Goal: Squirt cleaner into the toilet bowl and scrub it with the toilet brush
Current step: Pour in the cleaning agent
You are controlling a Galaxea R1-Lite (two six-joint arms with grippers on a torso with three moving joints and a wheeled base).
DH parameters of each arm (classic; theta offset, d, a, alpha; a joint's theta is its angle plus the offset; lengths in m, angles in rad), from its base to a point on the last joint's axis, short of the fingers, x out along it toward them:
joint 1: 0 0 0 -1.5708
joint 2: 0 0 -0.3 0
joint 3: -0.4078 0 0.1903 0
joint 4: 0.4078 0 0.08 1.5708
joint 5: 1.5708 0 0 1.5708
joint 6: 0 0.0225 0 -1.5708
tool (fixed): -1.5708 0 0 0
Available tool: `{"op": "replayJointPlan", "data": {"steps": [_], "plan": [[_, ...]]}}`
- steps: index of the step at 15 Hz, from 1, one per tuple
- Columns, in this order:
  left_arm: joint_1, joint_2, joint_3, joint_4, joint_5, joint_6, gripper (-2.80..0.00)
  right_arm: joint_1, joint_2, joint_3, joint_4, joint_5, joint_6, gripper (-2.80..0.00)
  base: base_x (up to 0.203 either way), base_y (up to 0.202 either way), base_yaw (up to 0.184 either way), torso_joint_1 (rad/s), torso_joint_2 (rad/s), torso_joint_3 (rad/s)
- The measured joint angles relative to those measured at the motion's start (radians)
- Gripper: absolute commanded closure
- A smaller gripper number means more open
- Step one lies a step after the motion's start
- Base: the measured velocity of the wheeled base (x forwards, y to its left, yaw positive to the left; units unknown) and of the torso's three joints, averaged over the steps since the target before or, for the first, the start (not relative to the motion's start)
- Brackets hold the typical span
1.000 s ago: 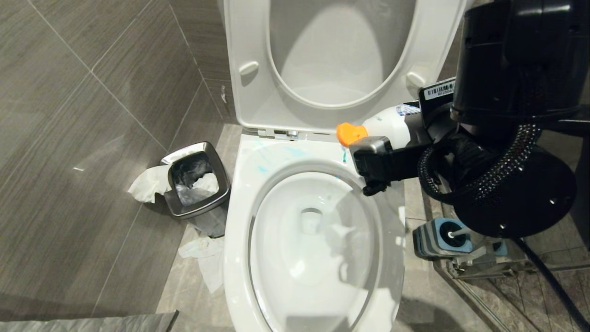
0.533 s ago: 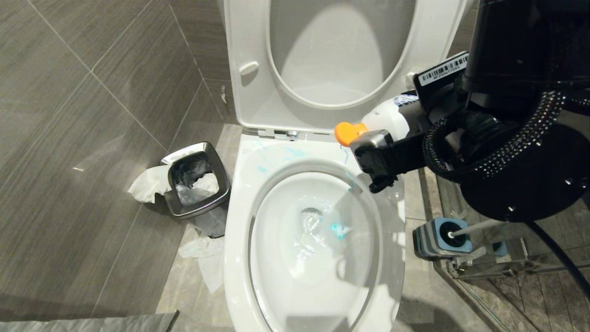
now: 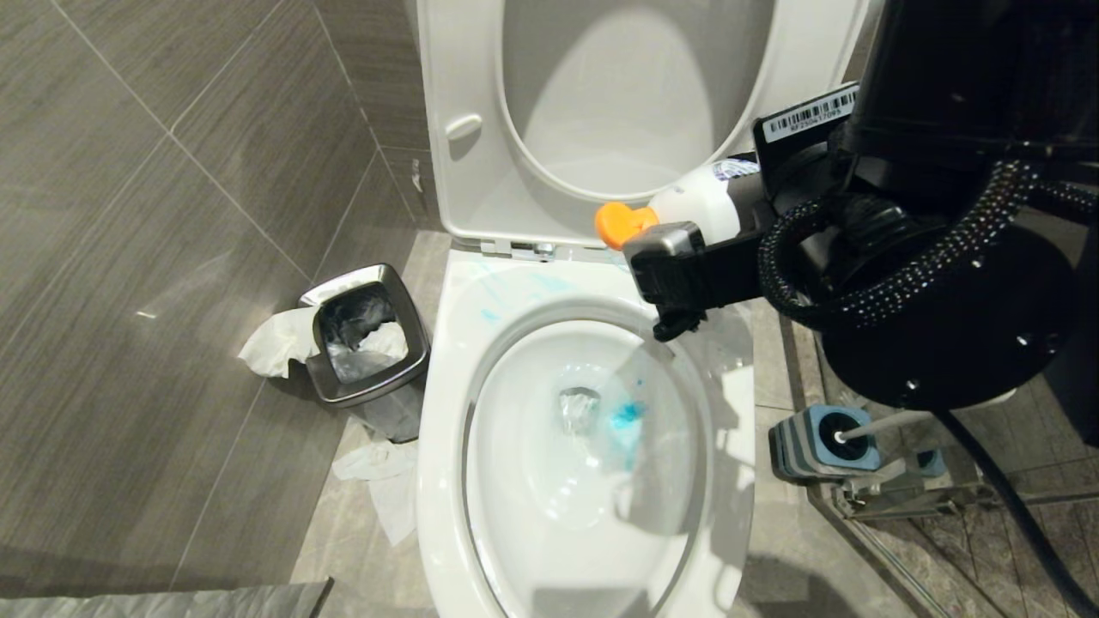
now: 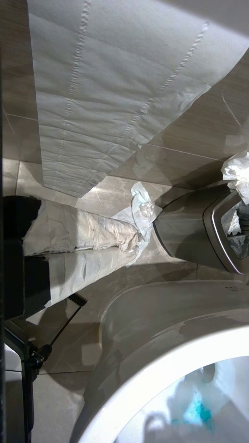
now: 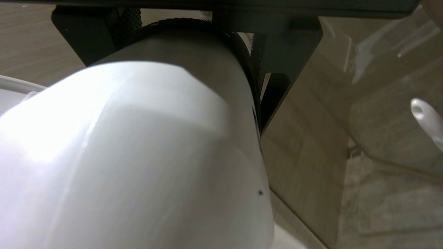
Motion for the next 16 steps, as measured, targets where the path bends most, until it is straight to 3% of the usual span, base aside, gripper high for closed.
{"op": "replayJointPlan", "data": {"steps": [10,14,16], "plan": [[0.000,0.000,0.000,0.000,0.000,-0.001,0.00,0.051,0.065,0.004,-0.182,-0.003,0.034,0.00,0.000,0.000,0.000,0.000,0.00,0.000],[0.000,0.000,0.000,0.000,0.000,-0.001,0.00,0.051,0.069,0.068,-0.414,-0.011,0.041,0.00,0.000,0.000,0.000,0.000,0.00,0.000],[0.000,0.000,0.000,0.000,0.000,-0.001,0.00,0.051,0.084,0.103,-0.584,-0.057,0.042,0.00,0.000,0.000,0.000,0.000,0.00,0.000]]}}
